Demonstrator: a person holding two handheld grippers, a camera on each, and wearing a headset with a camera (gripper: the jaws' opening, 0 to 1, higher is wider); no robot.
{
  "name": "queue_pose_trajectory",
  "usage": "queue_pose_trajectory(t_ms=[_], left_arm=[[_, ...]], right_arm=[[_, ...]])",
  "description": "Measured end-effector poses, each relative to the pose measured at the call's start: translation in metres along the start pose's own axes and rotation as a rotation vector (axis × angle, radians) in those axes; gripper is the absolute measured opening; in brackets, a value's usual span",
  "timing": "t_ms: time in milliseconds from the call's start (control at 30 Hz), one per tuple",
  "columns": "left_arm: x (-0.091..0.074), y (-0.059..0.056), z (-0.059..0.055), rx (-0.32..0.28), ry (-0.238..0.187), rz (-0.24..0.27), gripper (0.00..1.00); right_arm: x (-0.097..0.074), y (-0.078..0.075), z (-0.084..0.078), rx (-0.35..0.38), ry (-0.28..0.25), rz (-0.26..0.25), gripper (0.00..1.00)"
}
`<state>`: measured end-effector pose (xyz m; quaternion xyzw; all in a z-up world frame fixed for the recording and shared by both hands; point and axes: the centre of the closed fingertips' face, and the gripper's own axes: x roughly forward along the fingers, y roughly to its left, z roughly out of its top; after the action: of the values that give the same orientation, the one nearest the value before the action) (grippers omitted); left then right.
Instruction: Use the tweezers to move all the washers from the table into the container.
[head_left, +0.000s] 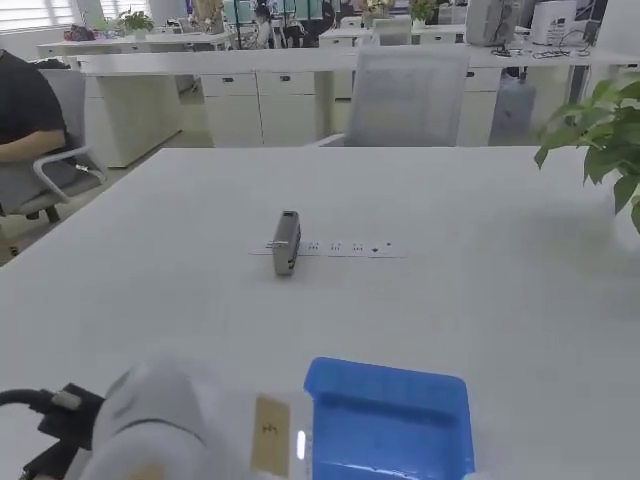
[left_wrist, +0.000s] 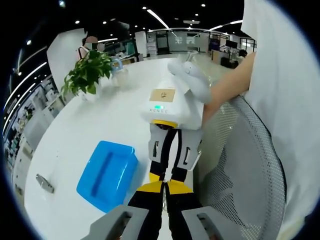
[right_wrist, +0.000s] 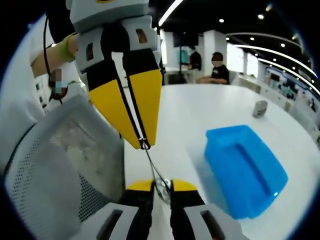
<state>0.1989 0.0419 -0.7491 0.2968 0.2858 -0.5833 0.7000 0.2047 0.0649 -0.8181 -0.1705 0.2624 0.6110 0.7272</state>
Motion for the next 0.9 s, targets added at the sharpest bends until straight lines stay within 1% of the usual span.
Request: queue_pose_trajectory(t_ms=[100, 167, 233, 267, 300, 333, 433, 500, 600, 700, 767, 867, 900], left_arm=[[-0.001, 0.002, -0.002, -0.01, 0.01, -0.016, 0.0], [-0.001, 0.003, -0.003, -0.013, 0.019, -0.033, 0.0], [0.0, 0.004, -0.003, -0.014, 0.023, -0.041, 0.0], [0.0, 0.004, -0.003, -0.013, 0.023, -0.047, 0.0], [0.001, 0.004, -0.002, -0.018, 0.021, -0.05, 0.0], [0.002, 0.004, -0.002, -0.02, 0.019, -0.052, 0.0], [0.003, 0.003, -0.002, -0.027, 0.011, -0.055, 0.0], [0.003, 0.001, -0.001, -0.027, -0.003, -0.056, 0.0], [0.003, 0.0, 0.0, -0.036, -0.021, -0.044, 0.0], [0.002, 0.002, 0.0, -0.063, -0.041, -0.021, 0.0], [0.002, 0.002, 0.0, -0.07, -0.048, -0.01, 0.0], [0.002, 0.0, -0.002, -0.06, -0.041, -0.007, 0.0], [0.002, -0.002, -0.004, -0.054, -0.035, -0.013, 0.0]], right_arm=[[-0.004, 0.001, 0.013, 0.013, -0.033, 0.004, 0.09], [-0.007, 0.005, 0.024, -0.021, -0.042, 0.014, 0.1], [-0.007, 0.006, 0.029, -0.066, -0.035, 0.022, 0.06], [-0.007, 0.006, 0.028, -0.078, -0.022, 0.024, 0.03], [-0.006, 0.004, 0.022, -0.077, 0.021, 0.019, 0.03], [-0.005, 0.003, 0.023, -0.07, 0.015, 0.013, 0.03], [-0.005, 0.003, 0.021, -0.047, 0.028, 0.015, 0.02], [-0.006, 0.003, 0.02, -0.024, 0.031, 0.016, 0.02], [-0.006, 0.003, 0.019, -0.012, 0.026, 0.01, 0.02], [-0.006, 0.002, 0.019, -0.015, 0.02, 0.009, 0.01], [-0.006, 0.002, 0.019, -0.022, 0.017, 0.012, 0.01], [-0.004, 0.005, 0.02, -0.058, 0.021, 0.017, 0.01], [-0.003, 0.007, 0.02, -0.077, 0.025, 0.023, 0.01]])
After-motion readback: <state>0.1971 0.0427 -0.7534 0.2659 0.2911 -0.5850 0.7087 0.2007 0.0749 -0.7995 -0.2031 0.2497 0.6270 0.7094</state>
